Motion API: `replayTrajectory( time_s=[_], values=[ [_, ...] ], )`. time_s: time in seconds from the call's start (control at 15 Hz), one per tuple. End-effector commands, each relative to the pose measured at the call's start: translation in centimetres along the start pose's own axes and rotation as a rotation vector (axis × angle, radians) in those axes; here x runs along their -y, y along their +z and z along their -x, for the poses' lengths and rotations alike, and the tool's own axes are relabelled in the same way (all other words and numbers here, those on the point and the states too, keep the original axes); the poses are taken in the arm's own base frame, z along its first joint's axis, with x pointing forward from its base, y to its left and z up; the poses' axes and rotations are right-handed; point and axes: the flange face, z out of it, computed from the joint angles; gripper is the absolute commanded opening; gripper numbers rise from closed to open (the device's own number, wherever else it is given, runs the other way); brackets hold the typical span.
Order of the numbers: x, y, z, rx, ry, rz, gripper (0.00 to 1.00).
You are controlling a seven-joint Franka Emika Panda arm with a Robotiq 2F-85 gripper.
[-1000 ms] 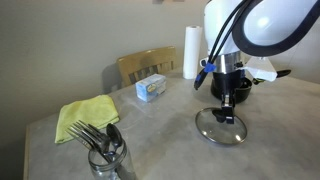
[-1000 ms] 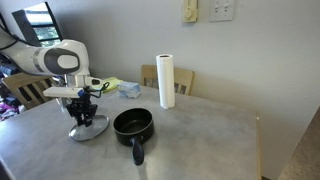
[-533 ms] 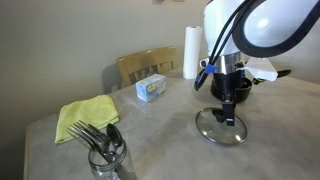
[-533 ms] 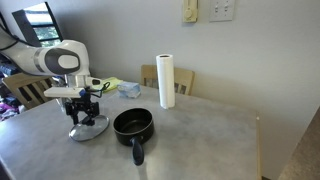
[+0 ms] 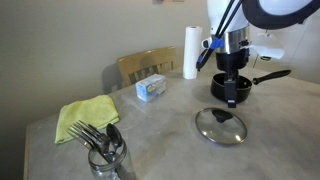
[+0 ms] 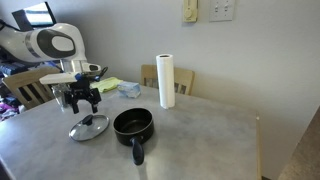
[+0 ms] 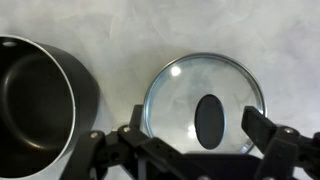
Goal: Remove the lid from the pot and put it on the table
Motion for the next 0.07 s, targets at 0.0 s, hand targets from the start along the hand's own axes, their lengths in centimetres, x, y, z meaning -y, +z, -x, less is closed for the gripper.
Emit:
replayTrajectory(
  time_s=[0.0],
  values=[
    [0.04, 0.14, -0.06, 0.004, -0.001, -0.001, 1.0]
  ],
)
